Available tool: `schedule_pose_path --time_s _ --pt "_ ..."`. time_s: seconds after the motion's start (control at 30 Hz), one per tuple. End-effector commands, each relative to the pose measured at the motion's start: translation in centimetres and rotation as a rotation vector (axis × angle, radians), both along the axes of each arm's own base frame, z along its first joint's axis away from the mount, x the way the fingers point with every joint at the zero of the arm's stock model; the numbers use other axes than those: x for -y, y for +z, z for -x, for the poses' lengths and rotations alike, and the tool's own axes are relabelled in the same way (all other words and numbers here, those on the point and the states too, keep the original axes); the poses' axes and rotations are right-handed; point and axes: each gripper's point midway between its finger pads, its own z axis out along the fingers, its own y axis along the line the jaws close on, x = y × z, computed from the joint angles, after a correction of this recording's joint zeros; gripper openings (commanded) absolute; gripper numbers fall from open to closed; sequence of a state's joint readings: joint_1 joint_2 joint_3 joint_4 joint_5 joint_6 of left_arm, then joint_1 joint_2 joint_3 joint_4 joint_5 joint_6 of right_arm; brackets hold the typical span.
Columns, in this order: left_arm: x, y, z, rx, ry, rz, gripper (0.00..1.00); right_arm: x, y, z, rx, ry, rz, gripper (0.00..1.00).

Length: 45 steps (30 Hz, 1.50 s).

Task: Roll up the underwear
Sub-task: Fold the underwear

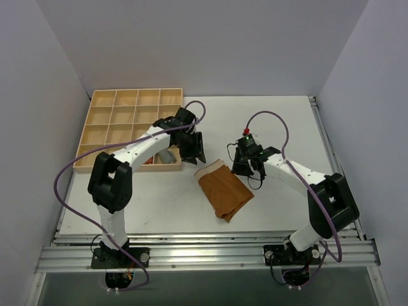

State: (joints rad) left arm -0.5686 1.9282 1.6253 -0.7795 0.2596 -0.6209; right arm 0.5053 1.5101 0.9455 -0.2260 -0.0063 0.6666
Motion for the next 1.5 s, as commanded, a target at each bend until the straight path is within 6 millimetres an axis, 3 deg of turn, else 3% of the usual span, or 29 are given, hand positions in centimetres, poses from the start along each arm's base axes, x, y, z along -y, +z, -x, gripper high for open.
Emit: schedule_pose_path --time_s 0.0,0.13,0.3,0.57,0.7,0.87,0.97,1.0,1.17,1.33,1.47 --pt "0.7 0.2 0.8 0.008 -0.002 0.054 0.49 -2.8 -0.6 -1.2 0.016 0.1 -0.072 0.19" --pt "2.1 -1.4 2.2 -0.044 0.021 0.092 0.49 -2.1 -3.9 -0.9 -0.045 0.072 -0.045 0.18" --pt "2.2 -3.5 2.9 -0.074 0.05 0.08 0.48 -0.4 -6.9 0.8 -0.111 0.035 0.009 0.16" --pt "-2.3 -9.0 5.4 -0.171 0.097 -0.153 0.48 1.3 -8.1 2.3 -0.14 0.007 0.041 0.15" --pt "-3.2 -9.9 6.0 -0.185 0.103 -0.191 0.48 2.0 -8.6 2.7 -0.153 0.002 0.063 0.15" --pt "-3.2 -9.3 5.9 -0.18 0.093 -0.194 0.48 2.0 -8.5 2.7 -0.149 0.014 0.066 0.15" --pt "-2.6 -6.8 5.3 -0.152 0.088 -0.165 0.48 1.3 -7.1 2.0 -0.128 0.033 0.041 0.15" --pt "-2.1 -5.0 4.7 -0.118 0.088 -0.131 0.48 0.9 -5.8 1.3 -0.102 0.039 0.029 0.15" --pt "-0.4 -0.8 3.2 -0.046 0.072 -0.028 0.5 -0.3 -1.7 -1.1 -0.023 0.047 0.0 0.15" --pt "0.8 -0.9 2.6 -0.06 0.059 0.028 0.5 -2.3 0.5 -4.0 0.058 0.093 -0.053 0.19" --pt "1.9 -1.6 2.0 -0.056 0.063 0.082 0.48 -3.8 0.3 -5.3 0.061 0.149 -0.076 0.17"
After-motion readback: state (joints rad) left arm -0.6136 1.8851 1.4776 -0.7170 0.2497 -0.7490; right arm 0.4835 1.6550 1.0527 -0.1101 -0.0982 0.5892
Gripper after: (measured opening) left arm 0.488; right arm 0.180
